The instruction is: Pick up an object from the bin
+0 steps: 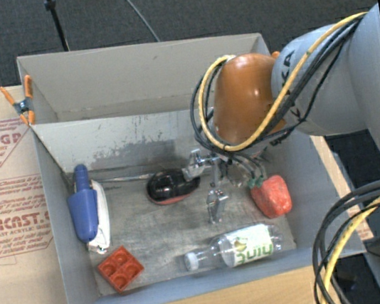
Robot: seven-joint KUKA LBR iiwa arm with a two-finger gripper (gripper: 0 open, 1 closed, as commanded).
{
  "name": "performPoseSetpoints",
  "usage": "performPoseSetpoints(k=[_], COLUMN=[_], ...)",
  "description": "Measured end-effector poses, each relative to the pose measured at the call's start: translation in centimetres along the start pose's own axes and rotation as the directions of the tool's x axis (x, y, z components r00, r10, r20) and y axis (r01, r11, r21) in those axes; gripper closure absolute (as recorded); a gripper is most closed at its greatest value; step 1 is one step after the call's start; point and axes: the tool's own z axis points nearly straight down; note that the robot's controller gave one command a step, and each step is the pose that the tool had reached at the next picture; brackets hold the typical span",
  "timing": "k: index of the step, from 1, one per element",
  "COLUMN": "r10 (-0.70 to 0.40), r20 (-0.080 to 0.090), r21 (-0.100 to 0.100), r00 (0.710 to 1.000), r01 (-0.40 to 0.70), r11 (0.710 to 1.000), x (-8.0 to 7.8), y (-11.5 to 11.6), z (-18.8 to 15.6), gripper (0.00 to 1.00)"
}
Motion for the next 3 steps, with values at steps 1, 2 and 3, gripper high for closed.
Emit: performPoseSetpoints(k=[1, 2, 3], r10=[-0.098, -0.128, 0.076], r20=[0.001, -0.021, -0.010], r21=[0.003, -0.003, -0.002], r00=[0.995, 0.992, 0.997], r01=[0.098, 0.128, -0.076], r11=[0.995, 0.992, 0.997], x=[1.5, 0.9, 2.2], y=[1.1, 1.3, -1.0], z=[0.6, 2.2, 0.2], gripper=[0.00, 0.00, 0.00])
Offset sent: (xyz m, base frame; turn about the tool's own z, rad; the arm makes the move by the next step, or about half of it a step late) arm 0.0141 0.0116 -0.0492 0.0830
